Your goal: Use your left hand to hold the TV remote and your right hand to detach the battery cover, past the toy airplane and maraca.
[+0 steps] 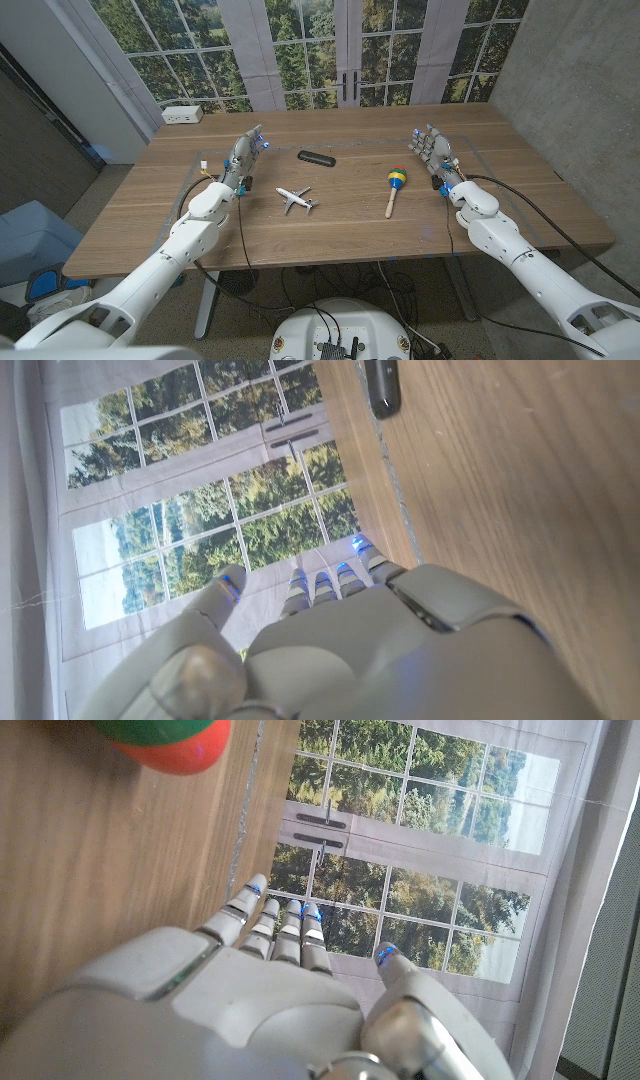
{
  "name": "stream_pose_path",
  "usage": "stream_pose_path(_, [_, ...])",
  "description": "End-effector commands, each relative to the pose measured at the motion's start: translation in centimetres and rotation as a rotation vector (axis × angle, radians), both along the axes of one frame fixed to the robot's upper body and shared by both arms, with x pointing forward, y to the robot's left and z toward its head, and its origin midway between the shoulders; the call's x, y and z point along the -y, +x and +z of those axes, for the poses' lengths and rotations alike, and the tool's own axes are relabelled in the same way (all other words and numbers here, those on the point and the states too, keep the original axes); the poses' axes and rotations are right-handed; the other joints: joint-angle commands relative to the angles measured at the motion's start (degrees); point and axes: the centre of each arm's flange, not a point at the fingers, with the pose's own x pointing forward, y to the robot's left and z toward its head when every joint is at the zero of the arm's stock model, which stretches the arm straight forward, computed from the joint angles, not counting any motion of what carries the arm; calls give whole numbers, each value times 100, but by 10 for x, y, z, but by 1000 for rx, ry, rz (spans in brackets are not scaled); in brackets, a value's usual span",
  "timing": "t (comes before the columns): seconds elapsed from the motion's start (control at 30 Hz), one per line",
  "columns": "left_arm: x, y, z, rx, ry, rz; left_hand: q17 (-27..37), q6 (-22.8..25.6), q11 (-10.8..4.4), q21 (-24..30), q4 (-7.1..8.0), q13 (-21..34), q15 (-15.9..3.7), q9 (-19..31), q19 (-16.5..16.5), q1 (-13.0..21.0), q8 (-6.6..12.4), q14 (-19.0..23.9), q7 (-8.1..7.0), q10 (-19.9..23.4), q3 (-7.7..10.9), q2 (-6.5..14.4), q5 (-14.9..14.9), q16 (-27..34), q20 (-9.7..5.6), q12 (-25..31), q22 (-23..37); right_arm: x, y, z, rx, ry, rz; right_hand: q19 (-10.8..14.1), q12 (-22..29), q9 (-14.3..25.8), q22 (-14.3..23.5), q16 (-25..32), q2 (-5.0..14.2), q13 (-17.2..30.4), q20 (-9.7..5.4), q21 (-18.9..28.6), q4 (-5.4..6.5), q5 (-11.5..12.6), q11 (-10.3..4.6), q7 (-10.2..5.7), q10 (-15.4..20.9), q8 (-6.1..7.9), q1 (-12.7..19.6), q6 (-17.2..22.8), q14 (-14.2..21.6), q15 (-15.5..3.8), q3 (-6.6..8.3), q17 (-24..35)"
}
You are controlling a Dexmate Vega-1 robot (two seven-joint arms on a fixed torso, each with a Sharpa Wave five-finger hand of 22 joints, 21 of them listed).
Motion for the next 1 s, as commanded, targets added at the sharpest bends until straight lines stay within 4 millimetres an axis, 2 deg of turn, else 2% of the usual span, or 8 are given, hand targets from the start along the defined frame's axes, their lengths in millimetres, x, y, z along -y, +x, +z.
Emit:
stream_pose_path(0.03, [1,-25,2,34,7,38,-2,-14,-2,28,-19,29,-335,31,-28,49,35,-9,-45,-22,40,296,39,38,-624,41,22,12,-13,-20,-48,75,10,45,44,30,16,10,134,29,-76,2,-39,36,36,42,78,70,44,93,56,-114,53,-17])
stream_pose_path(0.2, [3,-28,5,42,35,74,-48,23,60,-5,-145,28,-276,33,97,61,67,104,-66,107,14,176,37,54,-534,93,23,13,-14,-22,-46,64,-11,57,57,30,17,5,148,30,-66,-18,-77,34,47,52,130,82,56,135,92,-80,73,-34])
stream_pose_path(0.37, [4,-34,13,70,95,134,-75,239,72,-26,-327,30,-161,37,364,64,124,340,-100,314,-36,56,20,84,-335,146,32,12,-14,-26,-49,60,-15,126,77,31,21,31,136,33,44,-28,-156,14,112,104,218,93,75,188,172,35,63,-38])
stream_pose_path(0.47, [4,-38,18,78,133,166,-65,411,43,-32,-463,35,42,44,639,30,142,635,-152,504,-89,-17,-3,126,-71,175,44,11,-16,-27,-51,56,-24,219,91,33,26,81,126,36,109,-16,-197,-3,140,123,280,106,77,240,300,82,51,-33])
stream_pose_path(0.57, [4,-40,23,86,172,198,-65,507,93,-112,-570,45,109,50,678,17,140,786,-169,914,-87,-19,-13,111,62,279,52,12,-16,-30,-53,54,-29,258,102,33,29,92,113,37,124,-19,-243,-15,177,193,334,123,94,304,339,106,46,-35])
stream_pose_path(0.8, [9,-40,40,114,301,255,-77,781,96,-198,-794,58,169,57,781,74,187,1078,-145,1264,-67,-28,-33,129,223,324,60,11,-17,-32,-54,49,-38,279,109,33,30,96,110,38,134,-28,-293,-24,190,199,376,130,122,345,364,107,51,-40])
stream_pose_path(1.0, [17,-38,53,143,388,284,-75,878,77,-206,-880,63,169,60,878,100,195,1233,-157,1328,-52,-22,-42,146,249,315,64,12,-15,-33,-62,58,-38,297,108,33,32,103,120,40,137,-39,-346,-32,195,189,402,129,157,367,394,109,65,-44])
